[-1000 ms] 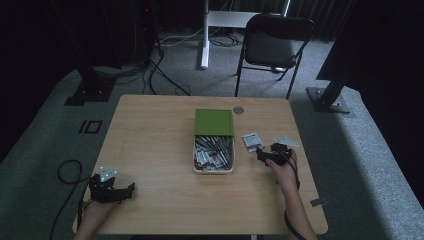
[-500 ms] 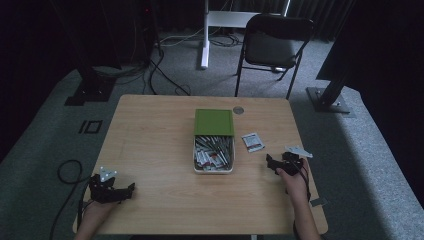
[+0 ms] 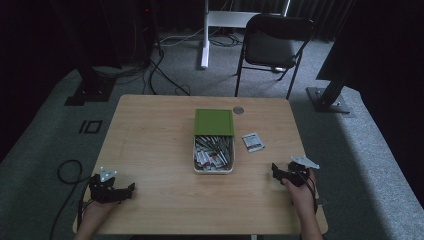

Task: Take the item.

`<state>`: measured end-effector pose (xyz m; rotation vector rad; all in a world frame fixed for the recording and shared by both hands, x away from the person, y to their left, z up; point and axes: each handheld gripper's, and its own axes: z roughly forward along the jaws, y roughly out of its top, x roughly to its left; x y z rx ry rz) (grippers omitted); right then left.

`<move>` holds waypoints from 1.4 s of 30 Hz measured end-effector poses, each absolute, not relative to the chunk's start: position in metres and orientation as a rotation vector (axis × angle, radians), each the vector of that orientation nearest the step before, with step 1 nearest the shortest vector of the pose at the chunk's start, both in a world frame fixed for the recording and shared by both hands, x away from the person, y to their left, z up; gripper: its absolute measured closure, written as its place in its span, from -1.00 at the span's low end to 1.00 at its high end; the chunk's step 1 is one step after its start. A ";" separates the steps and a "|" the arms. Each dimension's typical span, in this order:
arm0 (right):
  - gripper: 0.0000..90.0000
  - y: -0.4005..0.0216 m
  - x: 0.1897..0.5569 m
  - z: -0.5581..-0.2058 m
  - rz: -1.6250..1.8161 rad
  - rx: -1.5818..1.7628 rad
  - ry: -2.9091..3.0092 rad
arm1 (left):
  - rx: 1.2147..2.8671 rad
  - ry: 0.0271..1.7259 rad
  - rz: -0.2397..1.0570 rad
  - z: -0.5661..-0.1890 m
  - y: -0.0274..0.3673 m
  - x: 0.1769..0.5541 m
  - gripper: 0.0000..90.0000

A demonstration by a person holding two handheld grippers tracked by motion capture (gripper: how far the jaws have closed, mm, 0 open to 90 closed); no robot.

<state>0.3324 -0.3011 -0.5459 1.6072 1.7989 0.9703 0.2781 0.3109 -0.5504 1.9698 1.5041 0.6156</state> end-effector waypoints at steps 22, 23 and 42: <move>-0.69 -0.309 0.293 -0.554 0.891 1.651 1.758 | 1.973 1.503 0.617 -0.550 0.311 0.278 -0.97; -0.69 -0.309 0.290 -0.554 0.876 1.655 1.760 | 1.973 1.503 0.617 -0.550 0.311 0.278 -0.97; -0.70 -0.308 0.284 -0.557 0.794 1.714 1.790 | 1.973 1.503 0.617 -0.550 0.311 0.278 -0.97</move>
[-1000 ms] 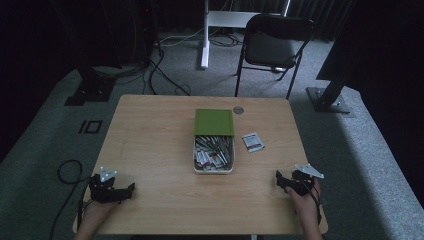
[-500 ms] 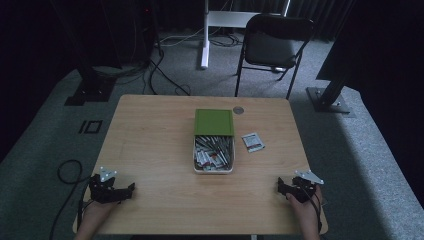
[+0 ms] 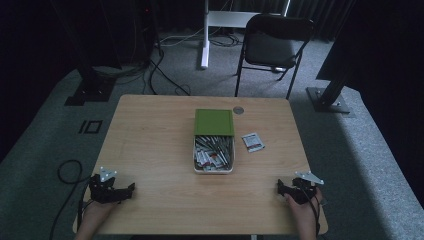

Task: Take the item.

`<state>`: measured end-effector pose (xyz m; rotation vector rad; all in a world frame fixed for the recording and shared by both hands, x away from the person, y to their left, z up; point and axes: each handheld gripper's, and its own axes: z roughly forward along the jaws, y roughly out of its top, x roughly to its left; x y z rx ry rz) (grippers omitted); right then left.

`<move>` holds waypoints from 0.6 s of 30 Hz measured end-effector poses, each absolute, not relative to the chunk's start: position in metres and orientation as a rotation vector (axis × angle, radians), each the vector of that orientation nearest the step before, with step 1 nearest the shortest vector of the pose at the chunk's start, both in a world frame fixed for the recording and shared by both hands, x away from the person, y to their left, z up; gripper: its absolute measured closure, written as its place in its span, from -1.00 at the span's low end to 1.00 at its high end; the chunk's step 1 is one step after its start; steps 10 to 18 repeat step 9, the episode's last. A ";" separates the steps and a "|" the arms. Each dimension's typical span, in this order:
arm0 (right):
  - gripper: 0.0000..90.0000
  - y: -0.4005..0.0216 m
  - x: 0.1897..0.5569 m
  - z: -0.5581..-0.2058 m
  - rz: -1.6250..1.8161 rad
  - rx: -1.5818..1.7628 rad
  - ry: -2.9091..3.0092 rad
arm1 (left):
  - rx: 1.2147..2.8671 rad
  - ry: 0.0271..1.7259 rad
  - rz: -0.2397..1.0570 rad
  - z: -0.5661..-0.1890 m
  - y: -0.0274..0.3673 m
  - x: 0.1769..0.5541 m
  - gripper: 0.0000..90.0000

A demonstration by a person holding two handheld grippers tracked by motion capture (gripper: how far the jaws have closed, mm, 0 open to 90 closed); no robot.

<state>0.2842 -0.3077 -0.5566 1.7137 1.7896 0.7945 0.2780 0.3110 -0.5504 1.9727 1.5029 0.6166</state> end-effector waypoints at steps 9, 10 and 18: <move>-0.69 -0.307 0.286 -0.557 0.784 1.735 1.764 | 1.973 1.503 0.617 -0.550 0.311 0.278 -0.97; -0.69 -0.307 0.286 -0.557 0.784 1.735 1.764 | 1.973 1.503 0.617 -0.550 0.311 0.278 -0.97; -0.69 -0.307 0.286 -0.557 0.784 1.735 1.764 | 1.973 1.503 0.617 -0.550 0.311 0.278 -0.97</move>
